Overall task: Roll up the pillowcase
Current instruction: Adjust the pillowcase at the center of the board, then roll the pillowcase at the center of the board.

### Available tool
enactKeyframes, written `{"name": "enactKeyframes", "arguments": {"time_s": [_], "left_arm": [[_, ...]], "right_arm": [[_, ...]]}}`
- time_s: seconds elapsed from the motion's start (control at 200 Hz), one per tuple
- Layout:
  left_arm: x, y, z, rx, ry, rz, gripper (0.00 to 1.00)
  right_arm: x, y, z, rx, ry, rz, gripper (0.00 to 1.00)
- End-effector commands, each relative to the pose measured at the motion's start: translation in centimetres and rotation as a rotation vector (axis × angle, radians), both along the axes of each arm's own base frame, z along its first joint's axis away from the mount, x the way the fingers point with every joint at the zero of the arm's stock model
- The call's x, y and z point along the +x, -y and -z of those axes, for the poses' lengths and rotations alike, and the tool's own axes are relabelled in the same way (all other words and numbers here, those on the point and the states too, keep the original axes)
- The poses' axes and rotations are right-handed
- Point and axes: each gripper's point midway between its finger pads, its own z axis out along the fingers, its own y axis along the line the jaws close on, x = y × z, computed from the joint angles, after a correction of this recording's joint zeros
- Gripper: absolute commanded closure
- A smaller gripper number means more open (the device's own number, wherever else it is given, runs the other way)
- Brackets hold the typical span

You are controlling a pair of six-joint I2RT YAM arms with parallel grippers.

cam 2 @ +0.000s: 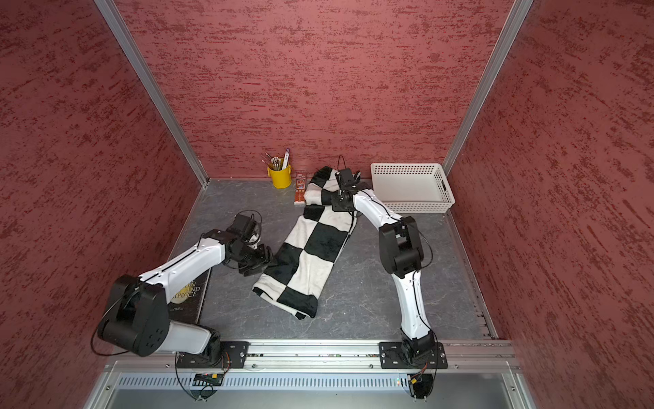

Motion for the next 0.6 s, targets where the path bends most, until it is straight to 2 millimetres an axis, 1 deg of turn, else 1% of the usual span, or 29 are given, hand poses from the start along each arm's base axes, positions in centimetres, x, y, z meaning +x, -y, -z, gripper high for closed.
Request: {"name": "enactKeyframes", "arguments": {"time_s": [0.0, 0.02, 0.075, 0.215, 0.356, 0.396, 0.456, 0.486, 0.506, 0.551, 0.576, 0.596], "left_arm": [[-3.3, -2.0, 1.2, 0.106, -0.079, 0.035, 0.3], [-3.6, -2.2, 1.3, 0.116, -0.082, 0.034, 0.29], [-4.1, -2.7, 1.6, 0.152, -0.089, 0.032, 0.27], [-4.4, -3.7, 1.7, 0.229, -0.102, 0.021, 0.27], [-4.7, -3.1, 3.0, 0.238, -0.133, 0.048, 0.29], [-4.8, -2.8, 3.4, 0.228, -0.138, 0.05, 0.31], [-4.7, -2.7, 3.8, 0.224, -0.139, 0.047, 0.38], [-4.6, -2.9, 4.0, 0.23, -0.139, 0.041, 0.43], [-4.6, -3.0, 4.1, 0.234, -0.138, 0.037, 0.5], [-4.6, -3.3, 4.2, 0.243, -0.139, 0.025, 0.7], [-4.5, -3.4, 4.2, 0.247, -0.138, 0.021, 0.77], [-4.5, -3.5, 4.1, 0.248, -0.134, 0.016, 0.81]], "right_arm": [[-1.5, -2.2, -3.3, 0.046, 0.093, -0.057, 0.55], [-1.9, -2.4, -3.6, 0.048, 0.098, -0.062, 0.55], [-3.3, -2.9, -3.5, 0.048, 0.09, -0.079, 0.55], [-6.2, -4.0, -3.2, 0.041, 0.071, -0.11, 0.53], [-8.7, -4.4, -2.8, 0.029, 0.062, -0.14, 0.52], [-9.3, -4.5, -2.7, 0.022, 0.06, -0.152, 0.51], [-10.2, -4.7, -2.8, 0.011, 0.064, -0.171, 0.5], [-10.7, -4.9, -2.9, 0.008, 0.067, -0.186, 0.5], [-11.0, -5.0, -3.0, 0.006, 0.072, -0.198, 0.5], [-11.8, -5.4, -3.3, 0.006, 0.083, -0.225, 0.5], [-12.4, -5.8, -3.6, 0.009, 0.094, -0.248, 0.5], [-12.9, -6.2, -3.7, 0.012, 0.101, -0.271, 0.49]]}}
